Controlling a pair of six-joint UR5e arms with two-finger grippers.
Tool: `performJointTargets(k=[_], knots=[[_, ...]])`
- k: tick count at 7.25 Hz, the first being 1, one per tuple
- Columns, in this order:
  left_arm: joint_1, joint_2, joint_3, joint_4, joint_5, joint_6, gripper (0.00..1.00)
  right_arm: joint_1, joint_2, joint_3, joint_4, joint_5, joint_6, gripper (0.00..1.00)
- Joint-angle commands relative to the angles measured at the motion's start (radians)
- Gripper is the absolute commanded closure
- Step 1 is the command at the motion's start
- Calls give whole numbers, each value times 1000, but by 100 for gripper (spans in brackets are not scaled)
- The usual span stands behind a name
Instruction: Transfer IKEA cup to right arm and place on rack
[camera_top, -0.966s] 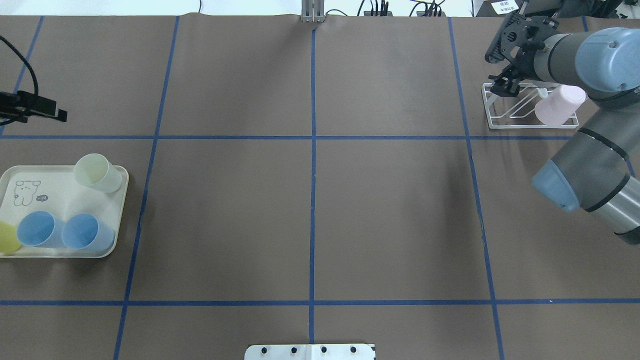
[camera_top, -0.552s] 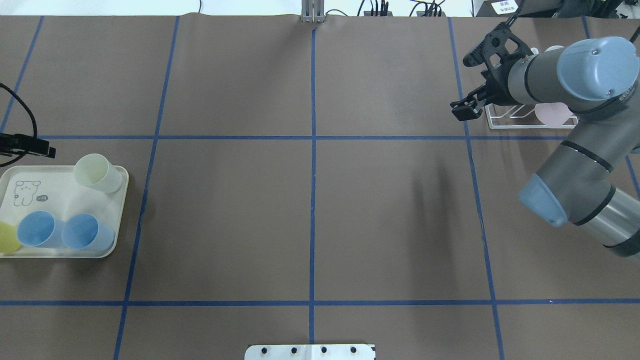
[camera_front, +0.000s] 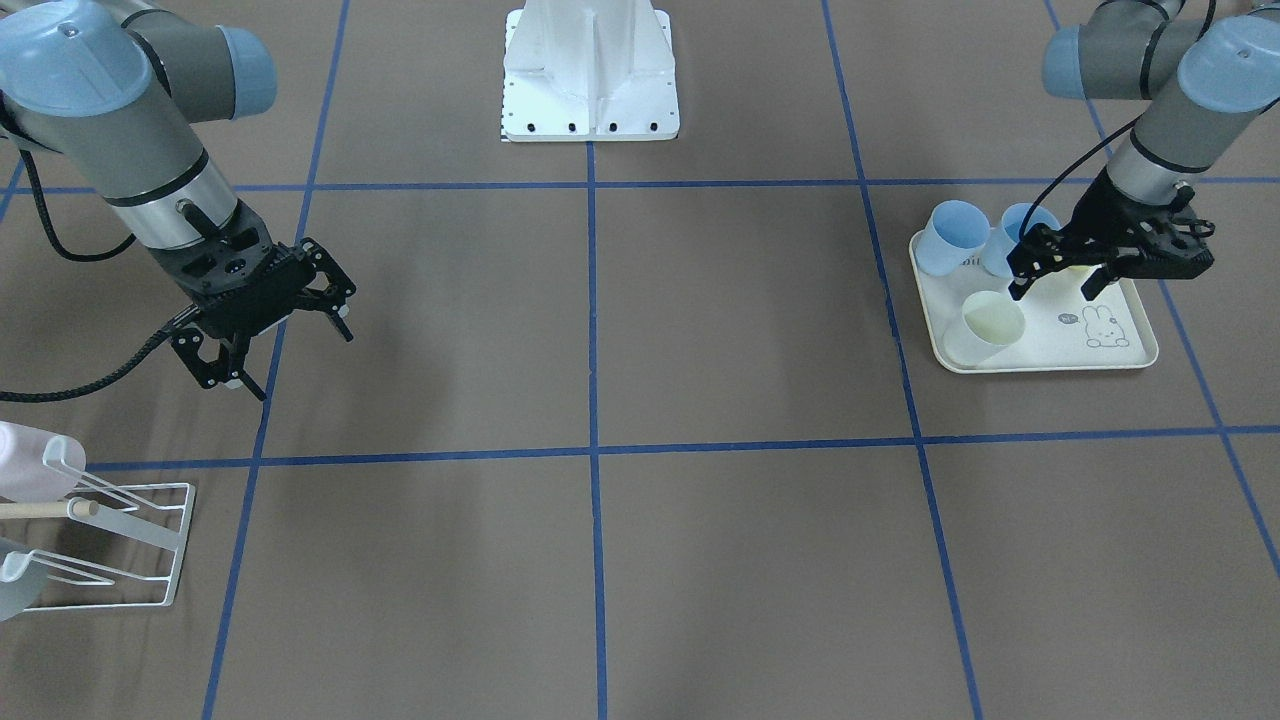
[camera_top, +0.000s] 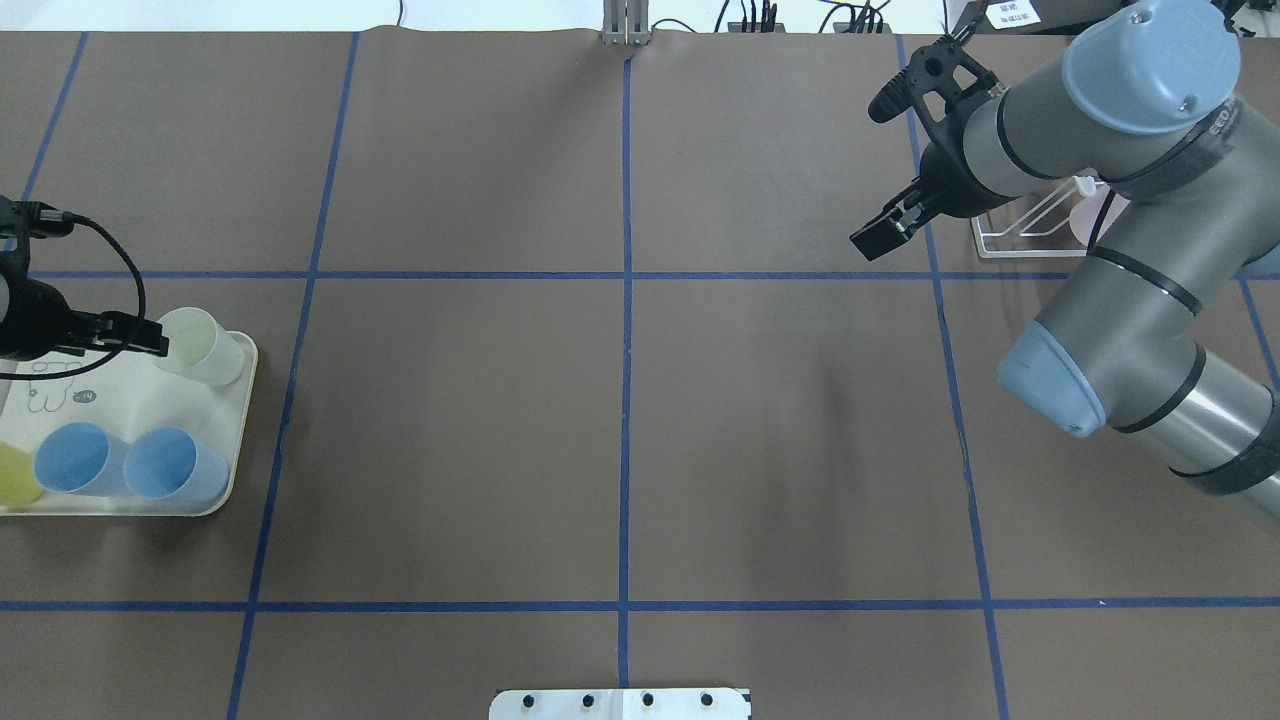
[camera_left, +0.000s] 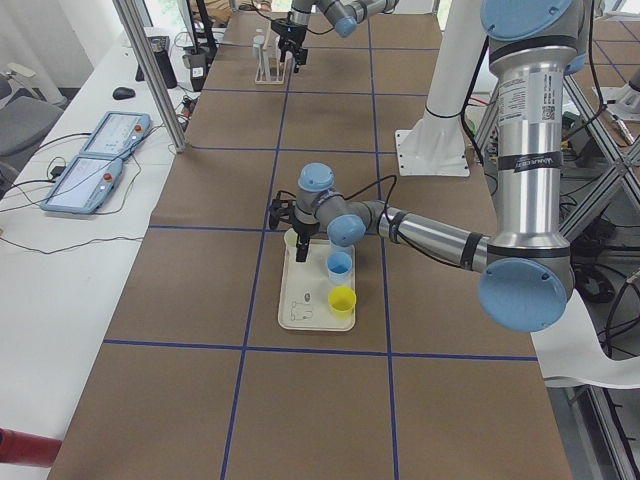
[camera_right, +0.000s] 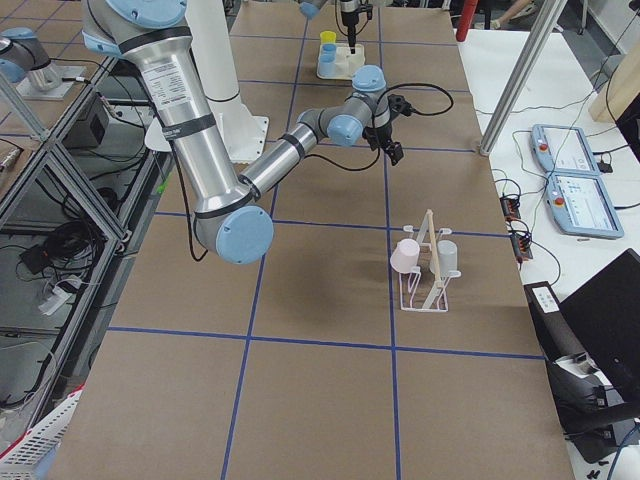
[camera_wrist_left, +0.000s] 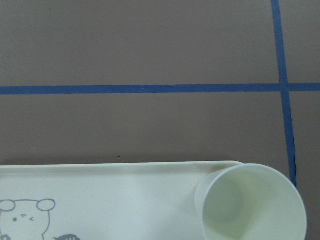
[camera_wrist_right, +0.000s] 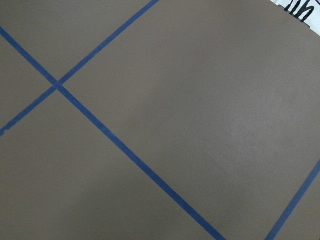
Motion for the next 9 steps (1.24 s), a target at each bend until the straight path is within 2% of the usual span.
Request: performJointTargets(k=[1, 2, 3, 4, 5, 6, 7, 9], knots=[[12, -32, 31, 1, 0, -7, 50, -7, 6, -1, -12, -28, -1, 0], [12, -34, 34, 1, -3, -5, 69, -9, 6, -1, -12, -33, 1, 0], [12, -36, 35, 3, -7, -4, 80, -12, 7, -1, -12, -36, 1, 0], [12, -36, 35, 4, -11, -4, 86, -12, 7, 0, -10, -36, 1, 0], [10, -34, 35, 6, -12, -1, 100, -13, 7, 1, -10, -36, 1, 0], [9, -33, 31, 8, -18, 1, 100, -16, 9, 1, -9, -38, 1, 0], [-10, -33, 17, 8, -77, 3, 100, -18, 10, 4, -7, -72, 1, 0], [-141, -58, -21, 58, -168, 1, 100, -56, 47, 1, 0, -186, -1, 0]])
